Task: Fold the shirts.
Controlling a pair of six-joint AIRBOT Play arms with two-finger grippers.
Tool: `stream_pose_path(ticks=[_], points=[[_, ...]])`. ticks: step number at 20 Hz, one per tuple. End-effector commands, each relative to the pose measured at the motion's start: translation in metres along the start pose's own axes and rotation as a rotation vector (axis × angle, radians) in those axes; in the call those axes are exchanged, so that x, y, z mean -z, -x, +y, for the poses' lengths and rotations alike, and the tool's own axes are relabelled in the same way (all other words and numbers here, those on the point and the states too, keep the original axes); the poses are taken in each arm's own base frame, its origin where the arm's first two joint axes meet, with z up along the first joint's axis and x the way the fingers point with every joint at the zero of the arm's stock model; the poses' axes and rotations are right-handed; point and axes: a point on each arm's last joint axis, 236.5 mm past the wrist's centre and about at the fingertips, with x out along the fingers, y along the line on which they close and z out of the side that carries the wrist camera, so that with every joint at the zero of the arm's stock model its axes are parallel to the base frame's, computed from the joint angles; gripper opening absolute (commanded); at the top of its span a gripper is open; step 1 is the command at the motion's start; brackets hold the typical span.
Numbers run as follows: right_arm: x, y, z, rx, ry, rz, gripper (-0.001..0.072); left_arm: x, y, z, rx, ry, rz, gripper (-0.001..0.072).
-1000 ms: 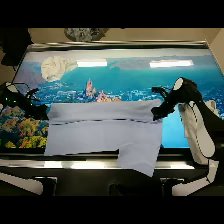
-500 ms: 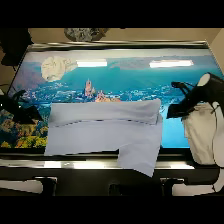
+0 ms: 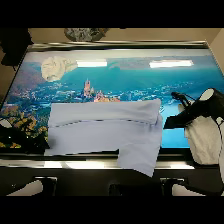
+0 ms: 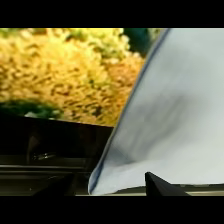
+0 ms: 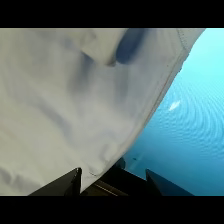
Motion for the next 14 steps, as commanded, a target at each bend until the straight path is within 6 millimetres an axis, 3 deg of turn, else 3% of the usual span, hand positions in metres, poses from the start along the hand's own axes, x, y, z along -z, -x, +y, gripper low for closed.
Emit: stream_pose_path(ticks=[1, 4, 6, 7, 9, 12, 14], points=[[-0.001, -0.004, 0.009, -0.02, 0.039, -0.01, 0.0501, -0.005, -0.012, 0.001, -0.002, -0.002, -0.052, 0.0489], [0.003, -0.004, 0.011, -0.028, 0.043, 0.004, 0.0501, -0.011, -0.014, -0.007, 0.036, 0.012, -0.079, 0.0455], [0.008, -0.006, 0.013, -0.039, 0.042, 0.023, 0.0502, -0.006, -0.021, -0.012, 0.06, 0.025, -0.064, 0.0294], [0.014, -0.009, 0.015, -0.044, 0.04, 0.032, 0.0503, -0.004, -0.023, -0.012, 0.062, 0.027, -0.059, 0.0176], [0.037, -0.024, 0.023, -0.065, 0.04, 0.064, 0.0512, -0.005, -0.021, -0.012, 0.061, 0.023, -0.066, 0.0033], [0.08, -0.051, 0.046, -0.121, 0.021, 0.096, 0.0524, -0.01, -0.017, -0.012, 0.059, 0.013, -0.085, 0.0029], [0.098, -0.064, 0.067, -0.183, 0.029, 0.085, 0.0583, -0.012, -0.016, -0.012, 0.058, 0.008, -0.091, 0.0029]])
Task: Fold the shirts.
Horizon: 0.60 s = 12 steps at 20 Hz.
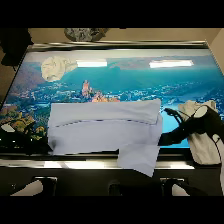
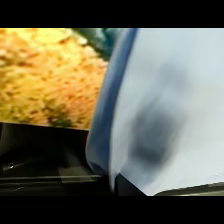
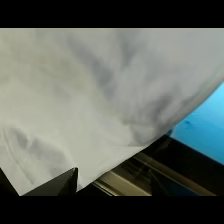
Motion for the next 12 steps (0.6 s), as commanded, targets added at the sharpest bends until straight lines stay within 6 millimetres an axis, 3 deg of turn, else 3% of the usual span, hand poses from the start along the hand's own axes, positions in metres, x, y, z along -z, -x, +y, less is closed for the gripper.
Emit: stream_pose_path(ticks=[1, 8, 10, 12], points=[[0.028, -0.032, 0.019, -0.053, -0.007, -0.014, 0.0582, -0.018, 0.004, 0.003, -0.016, -0.019, -0.075, 0.0029], [0.037, -0.059, 0.009, -0.028, -0.146, -0.033, 0.055, -0.019, 0.005, 0.003, -0.019, -0.072, -0.077, 0.0029], [0.033, -0.064, 0.013, -0.048, -0.17, -0.057, 0.0384, -0.02, 0.005, 0.003, -0.02, -0.08, -0.081, 0.0029], [0.028, -0.061, 0.015, -0.057, -0.167, -0.077, 0.0043, -0.023, 0.006, 0.003, -0.023, -0.096, -0.091, 0.0029]])
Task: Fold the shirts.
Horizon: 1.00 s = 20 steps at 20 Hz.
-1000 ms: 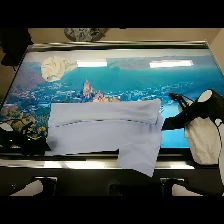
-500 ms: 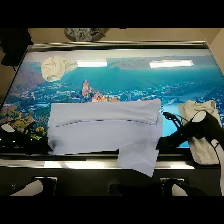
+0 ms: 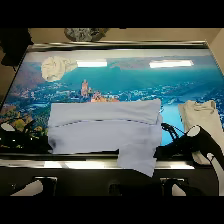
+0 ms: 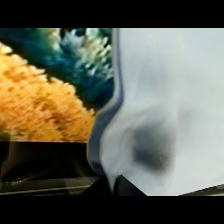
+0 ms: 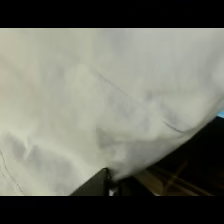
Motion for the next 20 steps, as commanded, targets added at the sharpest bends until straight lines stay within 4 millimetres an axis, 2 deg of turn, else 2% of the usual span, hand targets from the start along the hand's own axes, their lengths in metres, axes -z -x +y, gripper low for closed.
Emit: stream_pose_path(ticks=[1, 4, 6, 7, 9, 12, 15, 17, 20], points=[[-0.009, 0.001, 0.003, -0.01, -0.012, -0.039, 0.0039, -0.015, 0.004, 0.004, -0.019, -0.022, -0.06, 0.0029], [-0.029, 0.03, 0.01, 0.004, 0.075, -0.08, 0.0039, -0.037, 0.031, -0.021, 0.047, -0.071, -0.149, 0.0028], [-0.055, 0.067, 0.019, 0.034, 0.141, -0.15, 0.0038, -0.055, 0.064, -0.041, 0.084, -0.096, -0.247, 0.0026], [-0.074, 0.086, 0.023, 0.052, 0.152, -0.213, 0.0037, -0.063, 0.08, -0.052, 0.108, -0.107, -0.281, 0.0024], [-0.117, 0.123, 0.024, 0.093, 0.156, -0.347, 0.0037, -0.082, 0.102, -0.06, 0.097, -0.112, -0.336, 0.0024], [-0.175, 0.15, 0.013, 0.108, 0.15, -0.436, 0.0037, -0.126, 0.127, -0.074, 0.086, -0.13, -0.408, 0.0024], [-0.241, 0.159, -0.001, 0.06, 0.111, -0.539, 0.0037, -0.172, 0.123, -0.086, 0.092, -0.136, -0.385, 0.0024], [-0.272, 0.153, -0.011, 0.016, 0.078, -0.568, 0.0038, -0.198, 0.109, -0.09, 0.095, -0.134, -0.355, 0.0025], [-0.288, 0.128, -0.033, -0.004, 0.025, -0.547, 0.0039, -0.219, 0.083, -0.089, 0.101, -0.108, -0.303, 0.0026]])
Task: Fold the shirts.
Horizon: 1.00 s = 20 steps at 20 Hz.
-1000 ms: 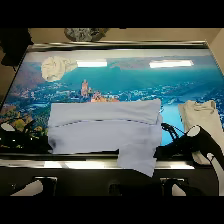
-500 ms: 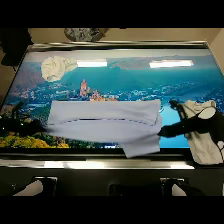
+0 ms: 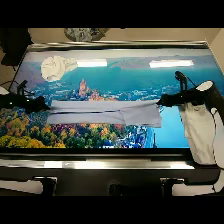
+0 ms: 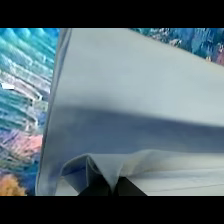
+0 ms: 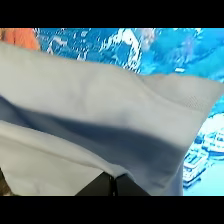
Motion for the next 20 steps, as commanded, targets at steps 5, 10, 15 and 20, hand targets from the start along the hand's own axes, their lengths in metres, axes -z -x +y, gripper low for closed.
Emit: stream_pose_path(ticks=[5, 10, 15, 20], points=[[-0.004, -0.044, -0.028, -0.029, -0.069, 0.023, 0.0041, -0.006, -0.058, 0.01, 0.01, 0.072, 0.11, 0.003], [0.006, -0.008, -0.009, -0.118, 0.096, 0.132, 0.0609, -0.017, -0.025, 0.0, 0.021, 0.041, 0.09, 0.0545], [0.051, 0.02, -0.052, 0.022, 0.075, 0.335, 0.072, -0.033, 0.03, -0.027, 0.014, -0.026, -0.055, 0.0544], [0.052, -0.024, -0.04, -0.155, -0.026, 0.316, 0.072, -0.03, 0.061, -0.049, 0.016, -0.075, -0.106, 0.0544]])
